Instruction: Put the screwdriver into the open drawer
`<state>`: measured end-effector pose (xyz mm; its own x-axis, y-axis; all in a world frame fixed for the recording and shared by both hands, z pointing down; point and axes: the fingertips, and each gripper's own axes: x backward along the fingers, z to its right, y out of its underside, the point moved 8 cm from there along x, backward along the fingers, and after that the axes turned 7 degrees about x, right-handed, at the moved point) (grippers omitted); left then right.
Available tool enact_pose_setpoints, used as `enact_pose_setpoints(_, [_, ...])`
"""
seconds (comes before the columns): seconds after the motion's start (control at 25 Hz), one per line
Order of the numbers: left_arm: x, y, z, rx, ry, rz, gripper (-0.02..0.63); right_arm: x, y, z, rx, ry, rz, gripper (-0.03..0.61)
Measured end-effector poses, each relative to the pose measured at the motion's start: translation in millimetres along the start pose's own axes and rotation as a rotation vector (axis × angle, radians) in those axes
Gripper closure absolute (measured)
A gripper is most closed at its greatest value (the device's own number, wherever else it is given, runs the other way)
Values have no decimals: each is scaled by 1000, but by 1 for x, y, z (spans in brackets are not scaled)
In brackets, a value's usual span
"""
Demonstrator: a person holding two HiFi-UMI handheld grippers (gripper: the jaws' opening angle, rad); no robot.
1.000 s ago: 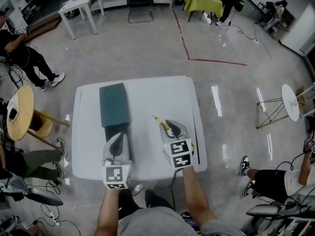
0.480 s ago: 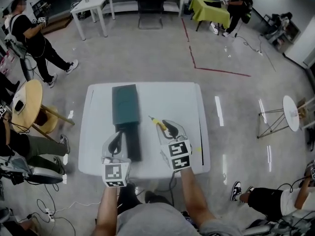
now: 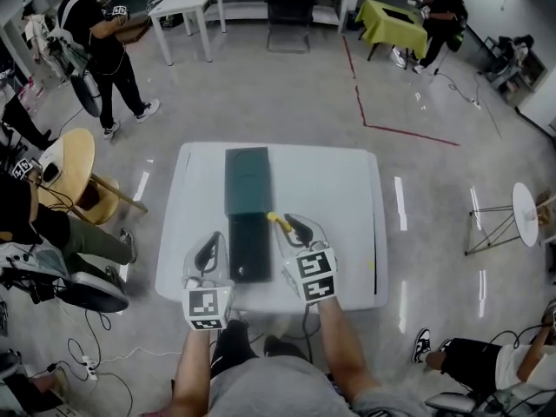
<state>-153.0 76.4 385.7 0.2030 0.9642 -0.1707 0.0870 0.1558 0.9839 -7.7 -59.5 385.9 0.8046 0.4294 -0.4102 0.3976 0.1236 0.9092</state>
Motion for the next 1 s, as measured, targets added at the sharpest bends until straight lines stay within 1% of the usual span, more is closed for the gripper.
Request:
enact_pose_setpoints(0.2, [10, 5, -23, 14, -35, -13, 603, -22, -1, -25, 3, -48, -23, 502])
enact_pose_setpoints(0.56, [12, 28, -55, 43, -73, -49, 603, -60, 15, -54, 7, -109, -93, 502])
enact_pose_setpoints(1.0, [-1, 59, -72, 82, -77, -107, 602, -95, 47, -61, -4, -129, -162, 502])
